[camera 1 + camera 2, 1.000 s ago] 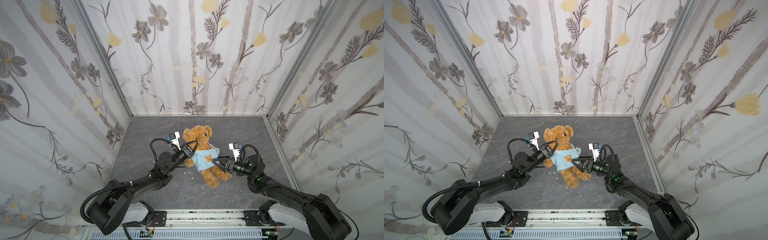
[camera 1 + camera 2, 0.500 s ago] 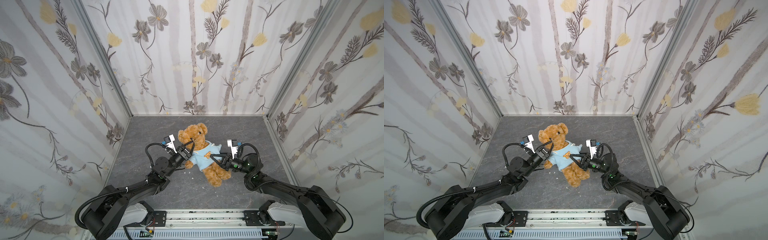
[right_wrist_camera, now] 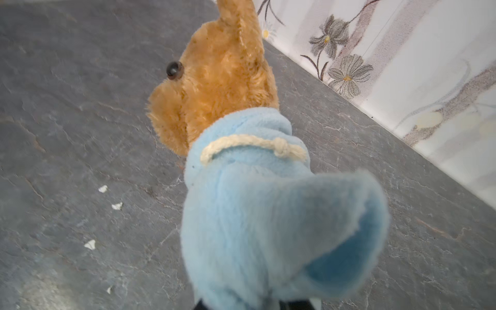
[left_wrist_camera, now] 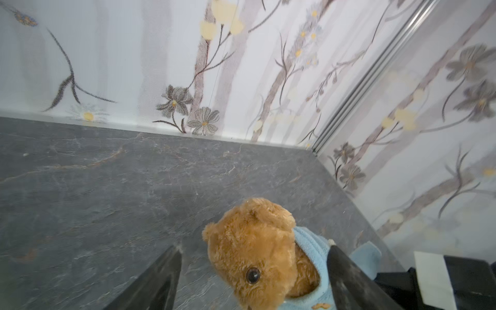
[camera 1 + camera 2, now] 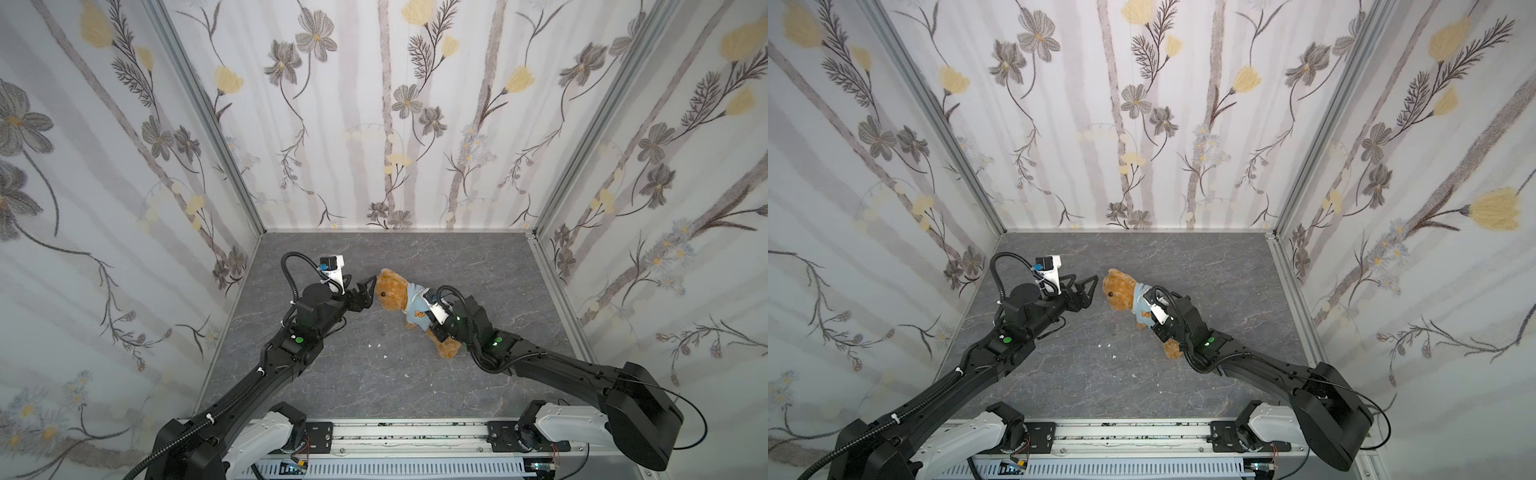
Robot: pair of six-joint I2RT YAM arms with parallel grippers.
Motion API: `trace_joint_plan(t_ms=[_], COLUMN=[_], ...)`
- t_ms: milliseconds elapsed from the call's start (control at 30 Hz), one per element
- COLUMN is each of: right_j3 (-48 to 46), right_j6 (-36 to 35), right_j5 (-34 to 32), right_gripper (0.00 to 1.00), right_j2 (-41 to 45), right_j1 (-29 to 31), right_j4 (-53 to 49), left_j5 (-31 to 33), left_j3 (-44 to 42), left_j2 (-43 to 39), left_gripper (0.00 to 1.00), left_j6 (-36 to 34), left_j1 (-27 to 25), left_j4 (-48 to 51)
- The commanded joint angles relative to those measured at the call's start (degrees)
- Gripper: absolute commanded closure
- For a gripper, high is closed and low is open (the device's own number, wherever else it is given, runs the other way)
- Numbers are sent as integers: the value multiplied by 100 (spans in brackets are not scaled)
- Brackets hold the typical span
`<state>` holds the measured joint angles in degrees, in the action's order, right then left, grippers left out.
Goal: Dress the teddy bear
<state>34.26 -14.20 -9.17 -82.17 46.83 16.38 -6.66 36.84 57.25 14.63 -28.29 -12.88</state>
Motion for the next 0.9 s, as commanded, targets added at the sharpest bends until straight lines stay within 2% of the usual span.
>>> trace_joint_plan(t_ms=[0,100,167,367,500,667,867], right_j3=[-125,-96,-143,-455,-686,-783,-945], right_j6=[-1010,-1110,-1076,-839,-549,-376,-243], right_j5=[-267,-206,-39,709,1117,1336,1569], right_gripper=[77,76,76,77,78,78,79], right_j2=[-302,-498,-495,-388,-287,-191,-2], right_j1=[343,537,547,513,436,398,371], right_j4=[845,988,1136,1804,2177,2254,2502], left_j5=[-1030,-1803,-1892,-2282,-2483,-2244,-2314], left_j3=[60,32,26,-225,29,348,526], left_j2=[-91,-112,-49,206,636,1183,1816], left_gripper=[18,24,28,29,28,27,26], left_j6=[-2109,-3159,-3744,-5813,-6332,-6829,-6900], left_j1=[-3,-60,-249,-529,-673,-891,-952], left_j4=[823,840,857,847,822,794,711])
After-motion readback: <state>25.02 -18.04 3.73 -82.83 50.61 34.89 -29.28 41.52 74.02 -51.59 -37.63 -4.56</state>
